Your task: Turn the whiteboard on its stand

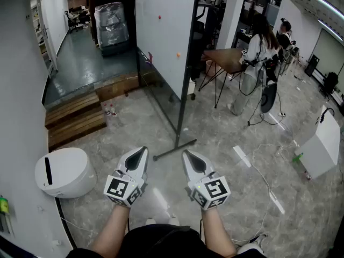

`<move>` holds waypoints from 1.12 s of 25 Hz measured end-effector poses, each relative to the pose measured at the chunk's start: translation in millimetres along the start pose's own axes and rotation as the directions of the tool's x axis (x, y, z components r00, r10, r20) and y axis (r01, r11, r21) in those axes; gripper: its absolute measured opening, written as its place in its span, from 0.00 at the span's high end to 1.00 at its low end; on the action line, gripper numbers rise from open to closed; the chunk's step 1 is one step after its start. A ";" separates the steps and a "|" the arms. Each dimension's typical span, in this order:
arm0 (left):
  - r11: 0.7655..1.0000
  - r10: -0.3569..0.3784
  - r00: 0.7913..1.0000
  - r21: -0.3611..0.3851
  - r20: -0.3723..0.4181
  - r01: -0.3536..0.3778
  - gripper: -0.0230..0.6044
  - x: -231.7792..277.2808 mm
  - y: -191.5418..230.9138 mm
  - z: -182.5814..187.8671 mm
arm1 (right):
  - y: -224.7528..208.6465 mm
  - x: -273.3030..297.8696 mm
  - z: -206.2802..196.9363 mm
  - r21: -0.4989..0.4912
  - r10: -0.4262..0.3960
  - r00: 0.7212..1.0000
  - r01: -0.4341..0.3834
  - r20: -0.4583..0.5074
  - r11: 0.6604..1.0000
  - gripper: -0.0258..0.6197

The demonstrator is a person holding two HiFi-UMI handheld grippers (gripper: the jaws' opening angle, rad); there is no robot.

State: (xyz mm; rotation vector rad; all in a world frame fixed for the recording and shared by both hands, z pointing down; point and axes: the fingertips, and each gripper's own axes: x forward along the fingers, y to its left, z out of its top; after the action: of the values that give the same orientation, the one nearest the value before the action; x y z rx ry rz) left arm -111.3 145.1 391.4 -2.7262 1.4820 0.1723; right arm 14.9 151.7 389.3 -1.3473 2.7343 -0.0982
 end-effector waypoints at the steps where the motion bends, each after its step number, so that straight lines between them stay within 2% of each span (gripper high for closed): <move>1: 1.000 0.001 1.000 -0.001 0.003 -0.001 0.96 0.6 0.9 0.1 | 0.0 0.8 -0.5 -0.003 -0.001 1.000 0.001 0.000 1.000 0.95; 12: 1.000 -0.004 1.000 -0.008 -0.010 0.004 0.96 17.5 0.2 -10.9 | -15.8 -0.7 -5.0 -0.012 -0.019 1.000 0.019 -0.006 1.000 0.95; 28: 1.000 -0.023 1.000 0.002 -0.020 0.023 0.96 55.9 -45.2 -24.1 | -64.3 -28.2 -13.3 0.054 0.011 1.000 -0.012 0.021 0.998 0.95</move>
State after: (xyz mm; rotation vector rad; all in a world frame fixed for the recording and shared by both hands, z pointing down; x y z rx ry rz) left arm -41.4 121.1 407.9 -2.7498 1.4541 0.1434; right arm 81.1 135.2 410.4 -1.3107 2.7019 -0.1562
